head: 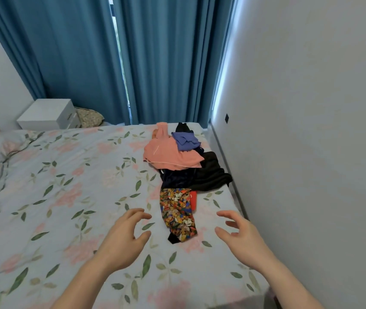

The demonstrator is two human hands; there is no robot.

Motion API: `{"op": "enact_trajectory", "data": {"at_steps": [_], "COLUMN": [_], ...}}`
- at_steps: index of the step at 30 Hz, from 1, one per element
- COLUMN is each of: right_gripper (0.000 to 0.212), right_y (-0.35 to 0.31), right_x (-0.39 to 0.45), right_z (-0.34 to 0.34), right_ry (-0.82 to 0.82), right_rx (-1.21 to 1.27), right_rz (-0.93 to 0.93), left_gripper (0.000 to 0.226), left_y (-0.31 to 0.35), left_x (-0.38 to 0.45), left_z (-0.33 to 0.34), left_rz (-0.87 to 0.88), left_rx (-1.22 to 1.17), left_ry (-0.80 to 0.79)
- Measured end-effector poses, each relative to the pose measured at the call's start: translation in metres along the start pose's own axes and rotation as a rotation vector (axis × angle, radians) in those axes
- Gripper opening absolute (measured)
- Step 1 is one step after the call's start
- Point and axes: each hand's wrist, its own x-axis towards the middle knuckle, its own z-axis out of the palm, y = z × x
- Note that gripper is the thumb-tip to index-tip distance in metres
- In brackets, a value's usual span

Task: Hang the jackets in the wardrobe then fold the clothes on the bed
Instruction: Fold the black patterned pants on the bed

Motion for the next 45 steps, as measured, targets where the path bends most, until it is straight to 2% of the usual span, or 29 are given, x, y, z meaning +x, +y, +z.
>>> {"op": "enact_trajectory", "data": {"at_steps": [6,19,24,29,34,40,45], "right_gripper": [0.037,0.044,0.047,0.049,0.054,0.055,0.056], "right_y": [0.042,0.093,0.125,0.174,0.217,0.221,0.215], "right_x": [0.024,0.073,0.12,0.189,0.251,0.285,0.288], "right_z": [-0.04,-0.1,-0.12,-0.144,-0.172,-0.193,-0.194], "right_ry": [0.013,0.056,-0.019,-0.21,-0.373,-0.445,-0.441], "right_rx": [-0.006,-0.087,-0.119,-0.171,-0.243,-0.274,-0.341], "right_rz": [0.059,0.121,0.107,0.075,0.045,0.028,0.002], "left_gripper": [0.034,0.038,0.043,0.054,0.05,0.047,0.05], "left_y": [0.022,0.052,0.063,0.082,0.116,0.157,0.149], "left_x": [0.024,0.12,0.156,0.186,0.199,0.2,0.203], "left_z": [0.038,0.13,0.179,0.24,0.289,0.302,0.295], "left_rz": [-0.062,0.023,-0.1,-0.307,-0.524,-0.568,-0.582], "left_rx": [0.061,0.058,0.031,0.017,-0.047,-0.06,-0.066], "left_ry": [-0.1,-0.252,-0.274,-0.281,-0.242,-0.148,-0.14]}}
